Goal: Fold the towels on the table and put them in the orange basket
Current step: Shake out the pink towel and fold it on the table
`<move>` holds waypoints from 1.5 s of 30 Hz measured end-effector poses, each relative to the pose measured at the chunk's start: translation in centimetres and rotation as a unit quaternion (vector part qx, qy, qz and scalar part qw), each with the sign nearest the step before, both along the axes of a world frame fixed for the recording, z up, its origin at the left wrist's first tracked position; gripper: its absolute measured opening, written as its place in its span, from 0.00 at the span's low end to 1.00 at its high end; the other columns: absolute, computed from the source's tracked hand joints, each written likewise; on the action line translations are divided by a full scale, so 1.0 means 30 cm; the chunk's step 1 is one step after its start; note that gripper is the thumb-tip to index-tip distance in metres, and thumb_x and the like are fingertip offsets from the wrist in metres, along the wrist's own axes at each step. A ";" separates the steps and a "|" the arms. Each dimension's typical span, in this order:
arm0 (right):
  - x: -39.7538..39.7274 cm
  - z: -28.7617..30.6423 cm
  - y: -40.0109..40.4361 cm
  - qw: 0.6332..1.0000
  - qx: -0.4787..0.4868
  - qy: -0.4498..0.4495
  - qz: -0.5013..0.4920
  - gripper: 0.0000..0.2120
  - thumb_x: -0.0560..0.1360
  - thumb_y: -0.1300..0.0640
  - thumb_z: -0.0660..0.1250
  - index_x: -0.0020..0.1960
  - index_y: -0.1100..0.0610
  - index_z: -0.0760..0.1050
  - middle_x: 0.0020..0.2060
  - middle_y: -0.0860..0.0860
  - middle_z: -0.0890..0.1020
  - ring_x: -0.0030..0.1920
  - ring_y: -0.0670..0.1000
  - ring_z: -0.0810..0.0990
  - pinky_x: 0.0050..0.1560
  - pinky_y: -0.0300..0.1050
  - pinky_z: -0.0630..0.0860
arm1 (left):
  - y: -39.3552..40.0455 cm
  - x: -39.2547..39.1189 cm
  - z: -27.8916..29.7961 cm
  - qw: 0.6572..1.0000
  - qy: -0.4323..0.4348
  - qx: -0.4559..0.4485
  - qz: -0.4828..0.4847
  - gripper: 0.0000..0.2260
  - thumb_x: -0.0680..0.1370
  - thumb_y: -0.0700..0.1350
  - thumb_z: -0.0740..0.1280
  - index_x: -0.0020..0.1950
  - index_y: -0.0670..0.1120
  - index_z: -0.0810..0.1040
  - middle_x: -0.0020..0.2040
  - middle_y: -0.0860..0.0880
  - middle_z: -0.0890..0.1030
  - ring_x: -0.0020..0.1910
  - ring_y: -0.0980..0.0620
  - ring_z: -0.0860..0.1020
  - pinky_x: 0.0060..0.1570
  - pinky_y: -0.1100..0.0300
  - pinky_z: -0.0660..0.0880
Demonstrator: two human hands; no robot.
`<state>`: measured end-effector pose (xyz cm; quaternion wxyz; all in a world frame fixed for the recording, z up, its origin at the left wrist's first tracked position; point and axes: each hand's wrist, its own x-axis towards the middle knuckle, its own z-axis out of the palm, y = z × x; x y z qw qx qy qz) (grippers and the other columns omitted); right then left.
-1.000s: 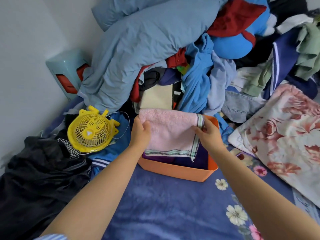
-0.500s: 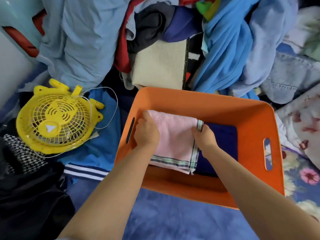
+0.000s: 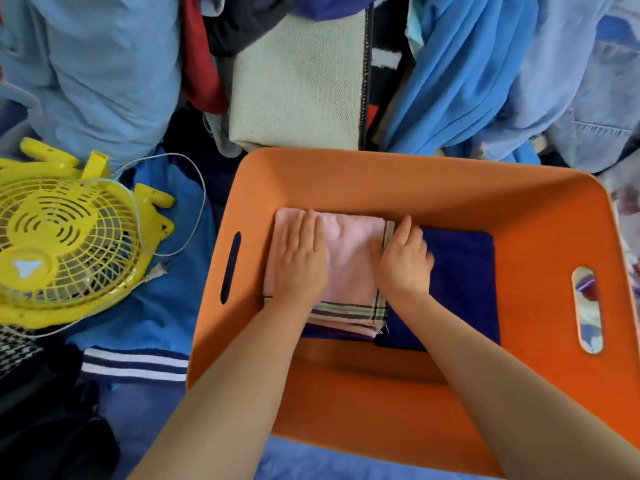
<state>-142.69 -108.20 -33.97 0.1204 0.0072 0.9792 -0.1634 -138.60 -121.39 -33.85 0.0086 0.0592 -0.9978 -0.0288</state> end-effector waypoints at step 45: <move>0.748 1.473 0.656 0.946 0.044 0.286 0.146 0.22 0.77 0.61 0.55 0.71 0.58 0.60 0.70 0.54 0.67 0.69 0.56 0.64 0.64 0.51 0.66 | 0.547 0.647 1.425 0.983 0.115 -0.091 -0.113 0.13 0.78 0.41 0.57 0.61 0.42 0.71 0.60 0.43 0.73 0.62 0.42 0.69 0.57 0.51 0.66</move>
